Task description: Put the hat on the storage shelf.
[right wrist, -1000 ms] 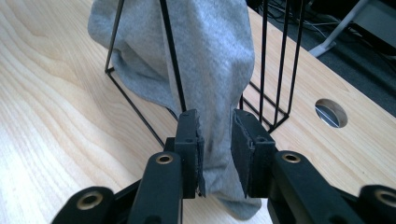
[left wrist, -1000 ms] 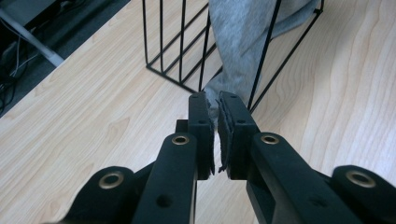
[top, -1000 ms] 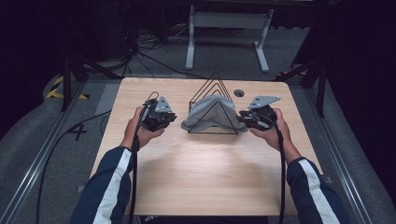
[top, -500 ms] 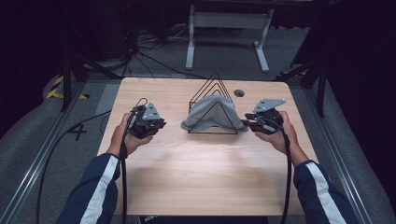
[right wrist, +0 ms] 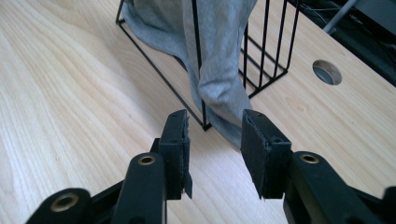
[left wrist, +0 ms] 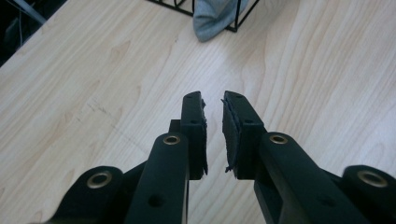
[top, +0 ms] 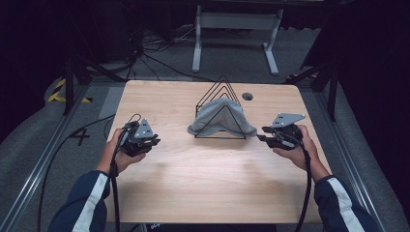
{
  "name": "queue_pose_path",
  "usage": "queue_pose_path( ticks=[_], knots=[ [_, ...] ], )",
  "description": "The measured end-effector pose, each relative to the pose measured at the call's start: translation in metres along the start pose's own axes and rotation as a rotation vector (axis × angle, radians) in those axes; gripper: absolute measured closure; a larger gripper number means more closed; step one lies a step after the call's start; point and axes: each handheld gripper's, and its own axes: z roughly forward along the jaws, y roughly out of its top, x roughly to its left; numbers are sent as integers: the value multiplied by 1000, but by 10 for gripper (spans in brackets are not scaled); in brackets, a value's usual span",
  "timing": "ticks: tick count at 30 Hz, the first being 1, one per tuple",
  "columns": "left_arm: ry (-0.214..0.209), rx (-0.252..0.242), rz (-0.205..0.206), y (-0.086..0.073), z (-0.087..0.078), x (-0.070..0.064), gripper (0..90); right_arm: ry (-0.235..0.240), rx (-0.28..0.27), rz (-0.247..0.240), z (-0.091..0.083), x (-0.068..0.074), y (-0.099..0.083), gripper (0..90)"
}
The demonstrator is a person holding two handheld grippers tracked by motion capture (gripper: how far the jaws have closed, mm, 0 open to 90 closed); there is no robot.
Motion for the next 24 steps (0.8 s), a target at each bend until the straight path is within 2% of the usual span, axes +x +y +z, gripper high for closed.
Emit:
queue_pose_path(
  ticks=[7,16,22,24],
  knots=[
    [0,20,8,-19,-4,-8,765,-6,12,-2,-6,4,-19,591],
    [-14,57,-16,-51,-8,-18,697,-24,38,12,-14,11,-52,538],
    [-25,100,-12,-75,-5,-29,623,-23,41,45,-18,18,-79,493],
    [-36,98,-20,-81,-4,-32,602,-11,39,65,-18,20,-90,473]
  ],
)
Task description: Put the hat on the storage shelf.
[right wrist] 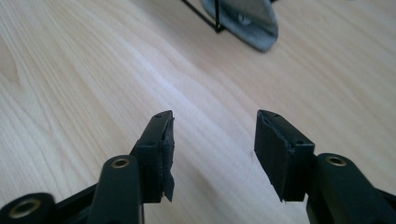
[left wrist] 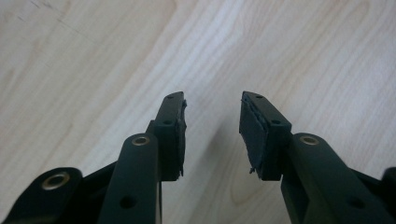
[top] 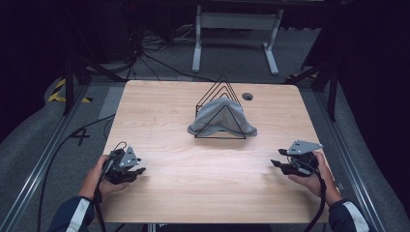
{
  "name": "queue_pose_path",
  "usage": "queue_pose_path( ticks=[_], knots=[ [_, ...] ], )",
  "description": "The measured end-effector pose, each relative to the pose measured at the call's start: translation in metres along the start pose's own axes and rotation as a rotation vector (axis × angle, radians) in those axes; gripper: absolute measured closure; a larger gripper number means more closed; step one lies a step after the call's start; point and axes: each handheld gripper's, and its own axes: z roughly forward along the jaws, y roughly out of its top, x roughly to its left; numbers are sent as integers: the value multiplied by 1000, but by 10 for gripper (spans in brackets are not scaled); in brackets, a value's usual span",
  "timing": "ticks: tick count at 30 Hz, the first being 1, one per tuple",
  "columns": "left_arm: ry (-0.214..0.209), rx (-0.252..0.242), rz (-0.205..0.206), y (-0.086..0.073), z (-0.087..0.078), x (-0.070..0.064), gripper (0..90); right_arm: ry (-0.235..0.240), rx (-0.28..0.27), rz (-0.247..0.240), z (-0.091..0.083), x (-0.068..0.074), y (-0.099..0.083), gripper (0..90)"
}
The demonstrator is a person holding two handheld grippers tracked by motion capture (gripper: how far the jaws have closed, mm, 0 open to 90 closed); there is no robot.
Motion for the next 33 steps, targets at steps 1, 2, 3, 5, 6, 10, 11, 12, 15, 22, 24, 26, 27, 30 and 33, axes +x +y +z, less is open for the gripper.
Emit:
queue_pose_path(
  ticks=[1,2,3,5,6,10,11,12,15,22,24,26,27,30,33],
  knots=[
    [-3,-2,-1,-2,0,-1,588,4,3,9,1,0,-5,459],
    [-10,-6,-14,-6,0,-2,577,7,9,18,1,1,-9,450],
    [-14,-11,-21,-9,0,-2,559,10,12,27,0,2,-15,439],
    [-15,-18,-45,-16,1,-4,503,14,7,51,-1,2,-25,410],
    [-9,-28,-54,-19,2,-5,477,12,3,62,-2,2,-29,399],
    [-17,-47,-98,-29,3,-6,402,21,-15,106,-3,2,-44,368],
    [-27,-62,-120,-33,2,-7,387,24,-20,119,-3,2,-49,359],
    [-31,-77,-131,-36,2,-6,365,23,-17,136,-3,3,-54,346],
    [-41,-112,-184,-42,3,-7,298,24,-27,168,-3,4,-65,317],
    [-27,-151,-255,-52,6,-8,209,-9,-45,231,-5,5,-73,232],
    [-31,-152,-269,-52,6,-9,208,-9,-42,234,-5,5,-73,225],
    [-28,-151,-274,-51,6,-9,201,-13,-41,240,-4,5,-73,219],
    [-25,-152,-283,-52,6,-10,198,-14,-42,241,-4,5,-72,217],
    [-24,-150,-284,-51,6,-10,193,-16,-39,239,-4,4,-72,212],
    [-18,-147,-267,-51,6,-8,184,-17,-40,241,-4,4,-72,211]
  ],
)
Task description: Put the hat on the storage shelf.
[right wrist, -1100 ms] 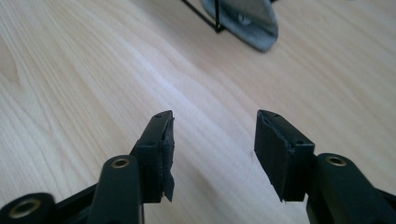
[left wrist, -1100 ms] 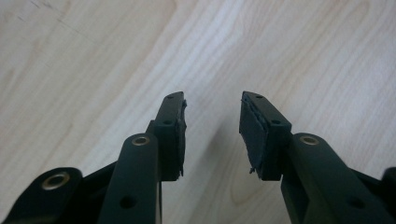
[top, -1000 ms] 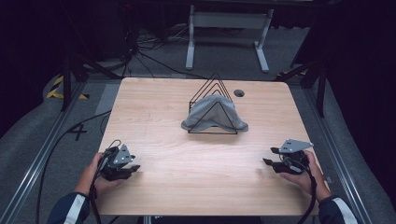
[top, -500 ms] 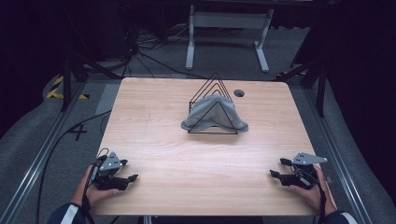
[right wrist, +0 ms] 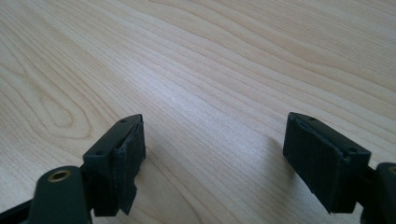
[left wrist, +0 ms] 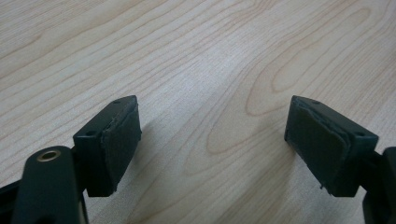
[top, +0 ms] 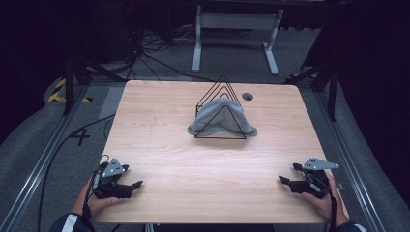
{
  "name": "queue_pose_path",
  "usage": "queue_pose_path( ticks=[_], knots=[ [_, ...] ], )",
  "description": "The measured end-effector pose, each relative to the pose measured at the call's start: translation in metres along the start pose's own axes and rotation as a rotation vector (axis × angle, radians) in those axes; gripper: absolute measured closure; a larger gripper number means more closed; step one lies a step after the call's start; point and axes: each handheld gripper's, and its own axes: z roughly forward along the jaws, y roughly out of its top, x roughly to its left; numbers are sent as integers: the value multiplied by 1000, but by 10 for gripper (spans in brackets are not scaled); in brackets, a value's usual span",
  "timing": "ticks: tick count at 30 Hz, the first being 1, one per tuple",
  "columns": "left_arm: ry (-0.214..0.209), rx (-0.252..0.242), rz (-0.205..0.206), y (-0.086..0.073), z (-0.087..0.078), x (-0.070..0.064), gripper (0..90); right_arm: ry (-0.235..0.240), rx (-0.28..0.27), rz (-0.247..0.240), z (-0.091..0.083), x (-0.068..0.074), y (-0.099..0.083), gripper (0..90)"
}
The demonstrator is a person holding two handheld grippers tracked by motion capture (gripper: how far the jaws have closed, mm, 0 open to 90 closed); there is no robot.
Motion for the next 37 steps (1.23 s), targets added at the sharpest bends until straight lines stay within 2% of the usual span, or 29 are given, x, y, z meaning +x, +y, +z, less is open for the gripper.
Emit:
queue_pose_path(
  ticks=[2,14,15,16,37],
  knots=[
    [0,4,-9,0,0,0,178,-2,0,0,0,0,0,211],
    [4,13,-2,1,0,0,158,-14,4,19,0,-1,1,194],
    [-2,11,-22,0,0,-1,156,-14,4,19,0,-1,1,194],
    [-4,11,-23,0,1,-1,156,-14,4,19,0,-1,1,194],
    [0,9,-19,1,2,-1,146,-14,4,19,0,-1,1,194]
  ],
)
